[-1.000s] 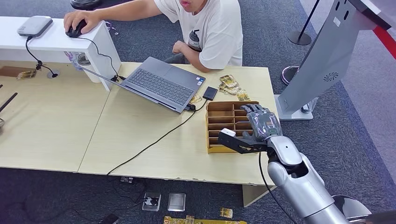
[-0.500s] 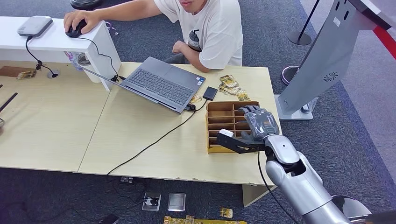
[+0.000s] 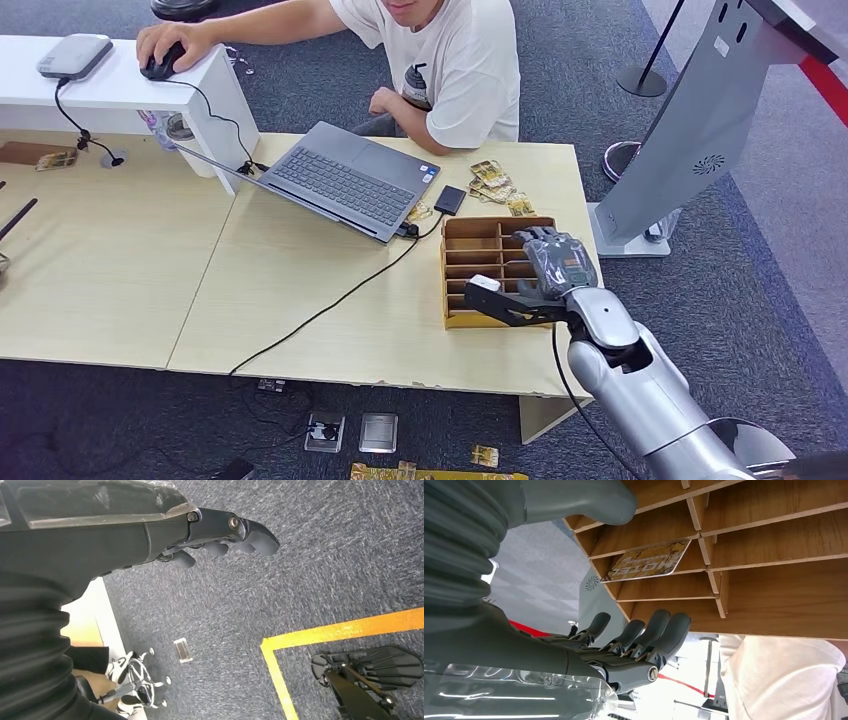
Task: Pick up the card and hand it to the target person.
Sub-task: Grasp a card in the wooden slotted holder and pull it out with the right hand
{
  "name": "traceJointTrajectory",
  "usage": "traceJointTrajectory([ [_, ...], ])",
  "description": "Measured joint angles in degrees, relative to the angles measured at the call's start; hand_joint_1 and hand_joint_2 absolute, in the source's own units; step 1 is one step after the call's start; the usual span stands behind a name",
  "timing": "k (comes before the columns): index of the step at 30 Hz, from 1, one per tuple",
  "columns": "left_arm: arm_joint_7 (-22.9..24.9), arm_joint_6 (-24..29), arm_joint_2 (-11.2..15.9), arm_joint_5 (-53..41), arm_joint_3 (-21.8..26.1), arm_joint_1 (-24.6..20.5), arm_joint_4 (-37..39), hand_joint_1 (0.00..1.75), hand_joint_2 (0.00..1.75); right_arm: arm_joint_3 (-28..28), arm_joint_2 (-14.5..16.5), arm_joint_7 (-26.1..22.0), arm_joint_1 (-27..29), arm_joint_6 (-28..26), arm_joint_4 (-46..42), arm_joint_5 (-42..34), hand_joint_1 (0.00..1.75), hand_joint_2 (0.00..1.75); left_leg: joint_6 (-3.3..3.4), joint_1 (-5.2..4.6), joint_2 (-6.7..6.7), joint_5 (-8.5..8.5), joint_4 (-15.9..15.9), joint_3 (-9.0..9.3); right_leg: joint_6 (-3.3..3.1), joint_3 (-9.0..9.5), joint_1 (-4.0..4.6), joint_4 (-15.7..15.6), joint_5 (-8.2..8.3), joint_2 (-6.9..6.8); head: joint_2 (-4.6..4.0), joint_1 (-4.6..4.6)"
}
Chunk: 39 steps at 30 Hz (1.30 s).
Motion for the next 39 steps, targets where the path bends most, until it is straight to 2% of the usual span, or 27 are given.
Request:
traceJointTrajectory([
  [8, -0.01, 0.0, -0.01, 0.0, 0.0, 0.01, -0.1, 0.0, 1.75, 0.39, 0.0, 0.13, -0.19, 0.08, 0.43, 0.03, 0.72, 1.75, 0.0, 0.0, 0.0, 0.0, 0.0, 0.0, 0.0, 0.0, 0.0, 0.0, 0.0, 0.0, 0.0, 0.02],
  [12, -0.01, -0.01, 0.0, 0.0, 0.0, 0.03, -0.27, 0.0, 1.75, 0.4, -0.01, 0.22, -0.33, 0.09, 0.68, 0.13, 0.67, 1.75, 0.0, 0.0, 0.0, 0.0, 0.0, 0.0, 0.0, 0.0, 0.0, 0.0, 0.0, 0.0, 0.0, 0.02],
  [21, -0.01, -0.03, -0.01, 0.0, -0.06, 0.1, -0.62, 0.0, 1.75, 0.42, -0.02, 0.48, -0.43, 0.06, 1.09, 0.22, 0.72, 1.75, 0.0, 0.0, 0.0, 0.0, 0.0, 0.0, 0.0, 0.0, 0.0, 0.0, 0.0, 0.0, 0.0, -0.01],
  [26, -0.02, -0.14, 0.0, 0.0, -0.07, 0.16, -0.82, 0.0, 1.75, 0.42, -0.02, 0.49, -0.44, 0.01, 1.2, 0.31, 0.8, 1.75, 0.0, 0.0, 0.0, 0.0, 0.0, 0.0, 0.0, 0.0, 0.0, 0.0, 0.0, 0.0, 0.0, 0.01],
  [32, -0.19, -0.2, -0.01, 0.0, -0.07, 0.17, -0.93, 0.0, 1.75, 0.43, -0.02, 0.45, -0.52, -0.01, 1.27, 0.67, 0.77, 1.75, 0.0, 0.0, 0.0, 0.0, 0.0, 0.0, 0.0, 0.0, 0.0, 0.0, 0.0, 0.0, 0.0, 0.01],
  [39, -0.21, -0.2, -0.01, 0.0, -0.2, 0.19, -0.96, 0.0, 1.75, 0.44, -0.03, 0.38, -0.65, -0.1, 1.5, 0.68, 0.83, 1.75, 0.0, 0.0, 0.0, 0.0, 0.0, 0.0, 0.0, 0.0, 0.0, 0.0, 0.0, 0.0, 0.0, 0.01],
])
